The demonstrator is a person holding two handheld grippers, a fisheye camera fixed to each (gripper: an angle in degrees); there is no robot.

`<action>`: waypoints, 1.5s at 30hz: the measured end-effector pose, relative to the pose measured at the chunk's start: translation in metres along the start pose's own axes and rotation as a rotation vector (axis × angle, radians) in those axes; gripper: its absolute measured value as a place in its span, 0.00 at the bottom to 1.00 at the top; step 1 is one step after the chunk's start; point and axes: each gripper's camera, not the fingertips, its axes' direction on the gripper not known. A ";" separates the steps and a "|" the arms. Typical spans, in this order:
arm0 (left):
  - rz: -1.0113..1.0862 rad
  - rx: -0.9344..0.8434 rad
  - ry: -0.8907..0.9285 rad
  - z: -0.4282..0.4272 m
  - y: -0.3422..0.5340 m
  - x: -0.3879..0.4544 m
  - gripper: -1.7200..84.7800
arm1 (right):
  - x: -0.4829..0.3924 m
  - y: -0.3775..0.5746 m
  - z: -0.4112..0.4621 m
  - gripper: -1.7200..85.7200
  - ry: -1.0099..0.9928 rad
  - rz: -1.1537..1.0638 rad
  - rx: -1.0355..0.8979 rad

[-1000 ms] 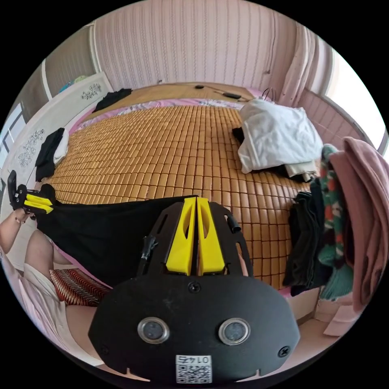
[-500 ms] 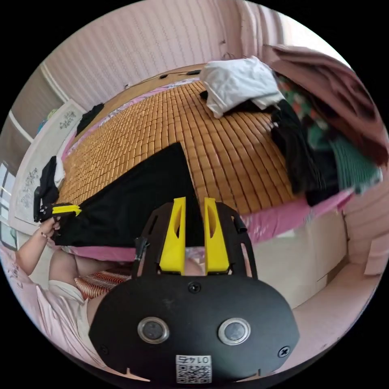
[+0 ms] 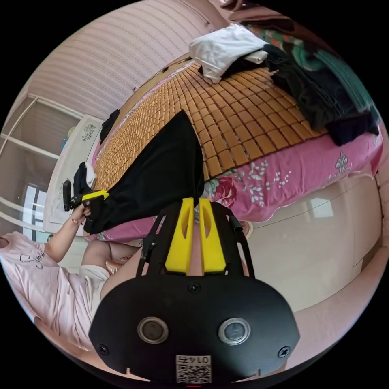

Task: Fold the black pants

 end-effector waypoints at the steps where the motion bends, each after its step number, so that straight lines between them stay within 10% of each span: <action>1: 0.003 0.002 -0.003 -0.002 0.000 0.000 0.01 | -0.001 -0.004 -0.002 0.04 0.004 -0.013 0.012; 16: -0.045 0.000 0.004 -0.029 0.025 -0.018 0.01 | -0.059 -0.052 0.063 0.03 0.478 -0.057 0.034; 22: -0.077 0.078 -0.001 -0.078 0.065 -0.023 0.02 | -0.213 -0.111 0.189 0.02 0.265 -0.575 -0.073; 38: -0.250 0.059 0.136 -0.133 0.199 -0.051 0.06 | -0.266 -0.149 0.317 0.03 0.295 -0.552 -0.148; 45: -0.369 0.256 -0.062 -0.245 0.311 -0.106 0.09 | -0.415 -0.129 0.399 0.14 -0.097 -0.892 -0.209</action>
